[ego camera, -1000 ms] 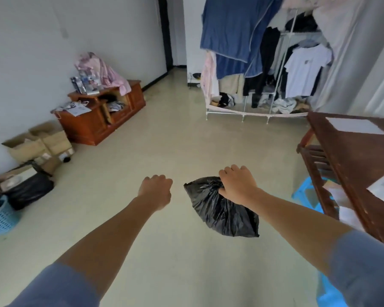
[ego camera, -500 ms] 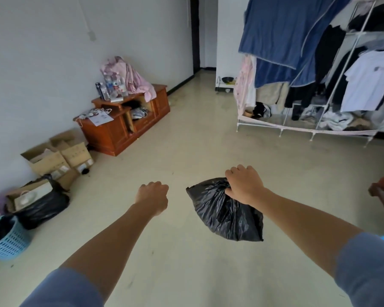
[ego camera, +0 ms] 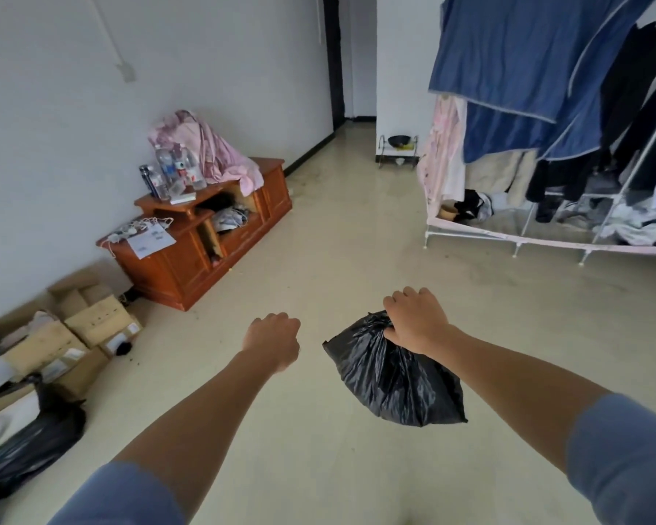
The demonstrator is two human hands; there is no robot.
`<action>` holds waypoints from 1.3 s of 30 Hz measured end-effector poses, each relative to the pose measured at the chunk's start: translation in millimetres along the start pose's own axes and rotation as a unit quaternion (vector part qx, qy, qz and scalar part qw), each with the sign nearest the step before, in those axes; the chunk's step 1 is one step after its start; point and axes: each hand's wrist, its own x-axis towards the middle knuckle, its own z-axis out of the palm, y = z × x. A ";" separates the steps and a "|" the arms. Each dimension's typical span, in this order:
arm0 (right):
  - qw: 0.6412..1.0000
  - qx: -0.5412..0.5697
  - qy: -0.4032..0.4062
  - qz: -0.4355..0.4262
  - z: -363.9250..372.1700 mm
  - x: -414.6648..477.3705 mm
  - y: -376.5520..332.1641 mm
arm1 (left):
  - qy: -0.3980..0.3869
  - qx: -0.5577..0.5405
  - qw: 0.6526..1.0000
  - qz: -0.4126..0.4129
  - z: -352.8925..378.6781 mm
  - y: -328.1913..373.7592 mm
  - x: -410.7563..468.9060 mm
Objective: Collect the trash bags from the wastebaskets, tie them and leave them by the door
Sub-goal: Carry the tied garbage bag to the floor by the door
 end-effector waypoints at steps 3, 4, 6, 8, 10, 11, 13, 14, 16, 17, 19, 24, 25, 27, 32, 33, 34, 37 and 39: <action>1.000 -0.004 -0.003 -0.012 9.4 86.1 35.0 | 0.002 -0.008 1.000 -0.012 -14.2 -21.4 83.5; 1.000 -0.004 -0.006 -0.016 10.7 114.3 44.7 | 0.002 -0.012 1.000 -0.015 -19.1 -29.6 108.3; 1.000 -0.014 -0.007 -0.023 15.4 172.5 61.4 | 0.011 -0.012 1.000 -0.018 -24.1 -48.1 158.6; 0.999 -0.023 -0.008 -0.027 24.8 232.3 77.0 | 0.018 -0.011 1.000 -0.018 -25.6 -67.2 214.7; 0.999 -0.029 -0.017 -0.028 39.5 291.4 91.7 | 0.017 -0.010 1.000 -0.019 -20.6 -85.7 273.9; 0.999 -0.036 -0.019 -0.028 47.6 321.4 99.3 | 0.016 -0.007 1.000 -0.018 -16.3 -95.3 304.8; 0.999 -0.043 -0.020 -0.025 62.2 382.5 115.3 | 0.017 -0.002 1.000 -0.013 -9.0 -115.3 369.4; 0.999 -0.046 -0.015 -0.020 69.1 414.1 123.5 | 0.021 -0.002 1.000 -0.011 -5.2 -126.6 402.7; 0.998 -0.053 -0.022 -0.010 76.6 473.6 140.3 | 0.016 0.004 1.000 0.001 -3.0 -149.7 467.4; 0.998 -0.055 -0.027 -0.007 77.3 494.5 147.1 | 0.008 0.010 1.000 0.007 -4.1 -158.4 490.7; 0.998 -0.059 -0.025 -0.001 81.5 551.3 164.9 | 0.012 0.024 0.999 0.028 -8.5 -181.2 553.7; 0.998 -0.039 -0.019 0.037 84.1 687.5 219.9 | 0.028 0.033 0.997 0.058 -43.9 -216.2 716.9; 0.998 -0.043 -0.014 0.042 88.1 714.8 231.8 | 0.032 0.034 0.997 0.063 -47.8 -219.2 748.8; 0.998 -0.038 -0.010 0.052 99.9 769.6 254.5 | 0.033 0.033 0.997 0.069 -49.5 -223.5 811.9; 0.998 -0.027 -0.014 0.045 150.2 915.9 316.0 | 0.036 0.034 0.997 0.065 -45.2 -232.9 979.1; 0.999 -0.020 -0.015 0.046 159.0 946.4 330.8 | 0.035 0.032 0.997 0.062 -47.1 -235.3 1013.4; 0.999 -0.011 -0.020 0.047 166.8 976.7 345.8 | 0.028 0.028 0.998 0.057 -49.2 -238.4 1046.2; 0.999 0.002 -0.023 0.042 186.7 1066.1 392.6 | 0.020 0.016 0.999 0.036 -59.2 -253.1 1141.8; 0.999 0.008 -0.023 0.035 190.6 1123.9 421.8 | 0.023 0.002 1.000 0.016 -70.1 -268.1 1199.1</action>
